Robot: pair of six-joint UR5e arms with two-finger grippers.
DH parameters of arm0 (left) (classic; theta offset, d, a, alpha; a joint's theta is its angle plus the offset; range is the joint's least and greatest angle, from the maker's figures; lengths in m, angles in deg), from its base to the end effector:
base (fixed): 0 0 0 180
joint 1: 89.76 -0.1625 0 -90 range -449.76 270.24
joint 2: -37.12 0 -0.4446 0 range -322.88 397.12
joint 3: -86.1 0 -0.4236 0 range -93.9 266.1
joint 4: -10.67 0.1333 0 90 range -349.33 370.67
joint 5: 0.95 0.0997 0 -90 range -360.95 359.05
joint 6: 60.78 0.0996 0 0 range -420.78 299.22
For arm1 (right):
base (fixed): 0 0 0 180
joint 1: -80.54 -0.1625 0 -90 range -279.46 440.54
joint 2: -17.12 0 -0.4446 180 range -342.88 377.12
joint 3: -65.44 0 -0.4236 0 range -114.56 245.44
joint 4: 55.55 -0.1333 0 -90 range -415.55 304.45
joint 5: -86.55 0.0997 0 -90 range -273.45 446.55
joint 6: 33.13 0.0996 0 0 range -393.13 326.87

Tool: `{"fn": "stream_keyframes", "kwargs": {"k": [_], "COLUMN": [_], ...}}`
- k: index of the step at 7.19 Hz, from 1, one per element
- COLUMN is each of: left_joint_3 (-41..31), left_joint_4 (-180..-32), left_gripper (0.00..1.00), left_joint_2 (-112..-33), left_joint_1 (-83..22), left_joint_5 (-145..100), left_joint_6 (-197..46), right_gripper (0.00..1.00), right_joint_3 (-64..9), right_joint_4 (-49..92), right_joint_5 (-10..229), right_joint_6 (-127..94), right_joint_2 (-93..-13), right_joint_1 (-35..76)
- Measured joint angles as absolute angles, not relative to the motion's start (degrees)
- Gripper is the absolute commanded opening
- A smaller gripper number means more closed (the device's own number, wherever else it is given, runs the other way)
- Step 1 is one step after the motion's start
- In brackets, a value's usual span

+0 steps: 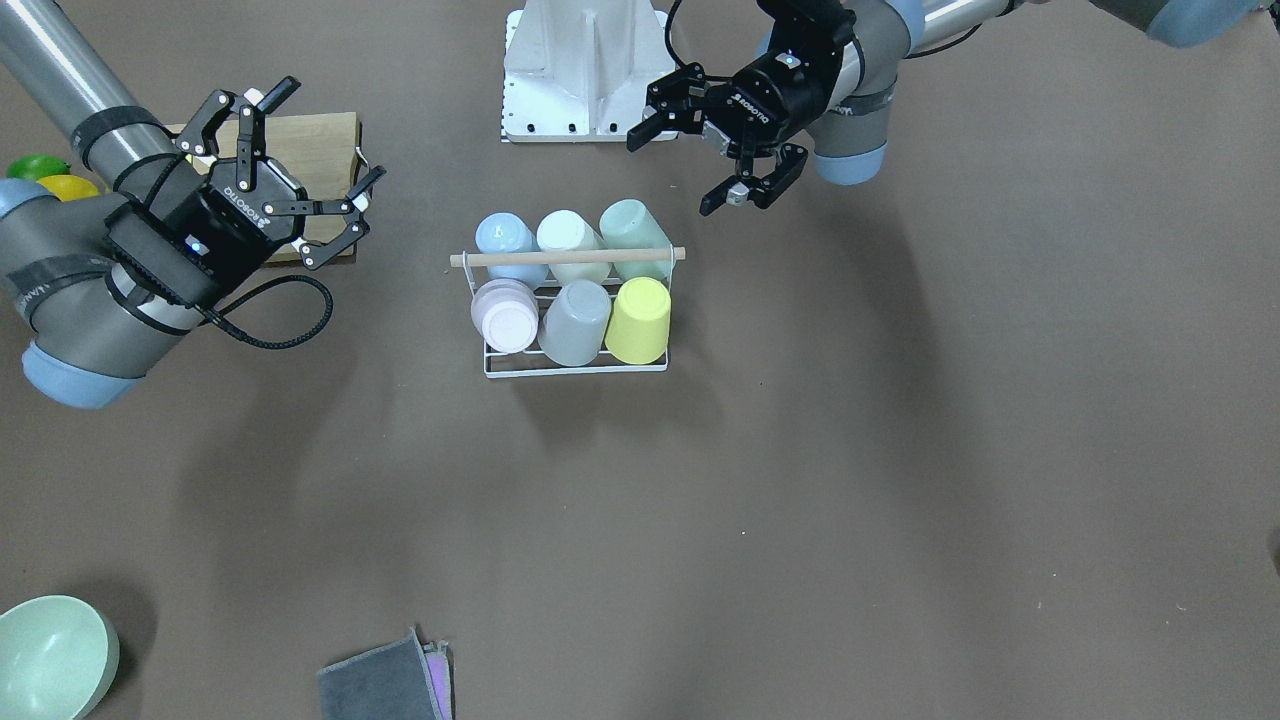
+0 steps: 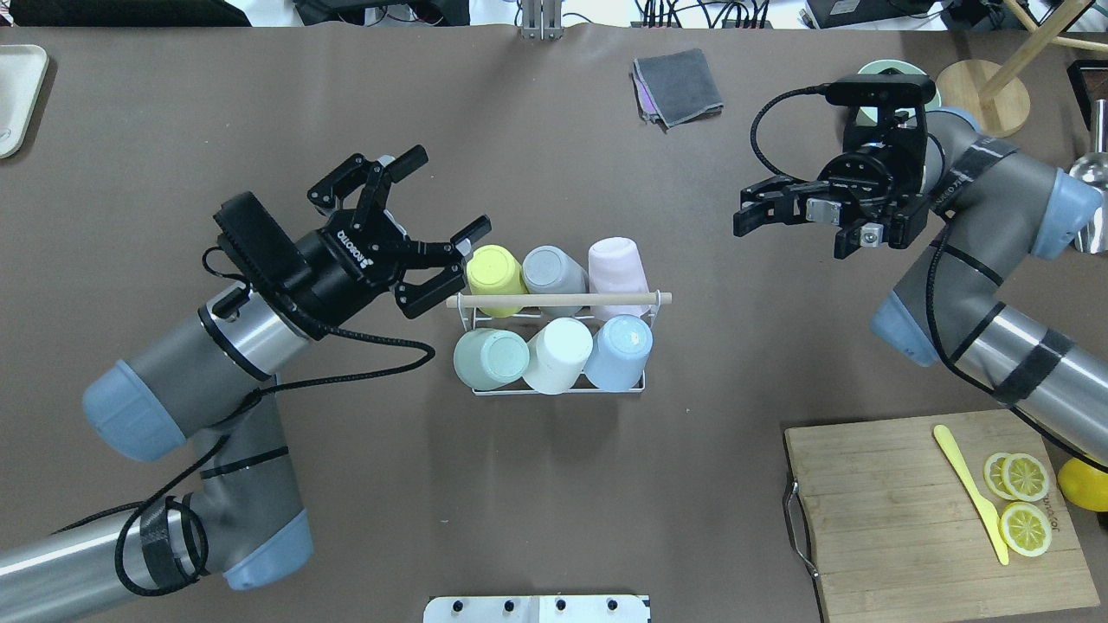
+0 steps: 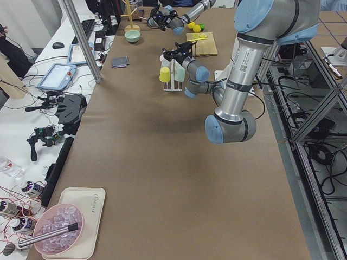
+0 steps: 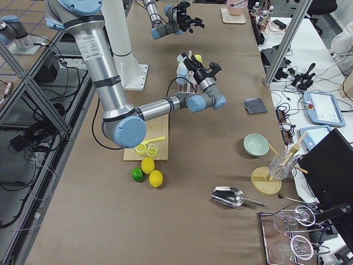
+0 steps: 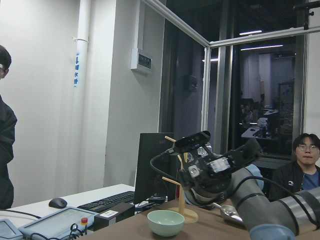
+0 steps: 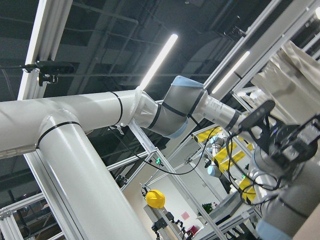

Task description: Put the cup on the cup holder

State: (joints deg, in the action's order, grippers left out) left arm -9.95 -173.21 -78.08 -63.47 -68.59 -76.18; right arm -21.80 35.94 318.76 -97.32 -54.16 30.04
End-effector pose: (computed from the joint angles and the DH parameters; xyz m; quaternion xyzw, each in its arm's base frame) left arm 0.4347 -0.4057 0.2105 0.7282 0.4856 0.0279 0.4828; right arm -0.3430 -0.5296 0.3660 0.2405 -0.9082 -0.3262 0.1048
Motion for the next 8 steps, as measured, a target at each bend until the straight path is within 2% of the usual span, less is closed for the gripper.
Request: {"fn": "stream_keyframes", "kwargs": {"k": [2,3,8], "left_joint_3": [-11.0,-11.2,-11.7], "left_joint_4": [-161.3,-154.1,-121.5], "left_gripper": [0.97,0.97,0.97], "left_joint_2": [-77.9,-78.0,-74.7], "left_joint_1": [-56.3,-52.5,-42.3], "left_joint_5": [-73.5,-76.0,-83.8], "left_joint_6": [-76.3,-76.0,-74.6], "right_gripper": [0.99,0.99,0.99], "right_joint_3": [-33.6,-37.2,-39.3], "right_joint_4": [45.9,51.5,82.6], "right_joint_5": [311.2,307.0,282.7], "right_joint_6": [-89.3,-87.4,-85.8], "right_joint_2": [-61.0,-62.6,-62.4], "right_joint_1": [27.8,26.5,19.7]}}
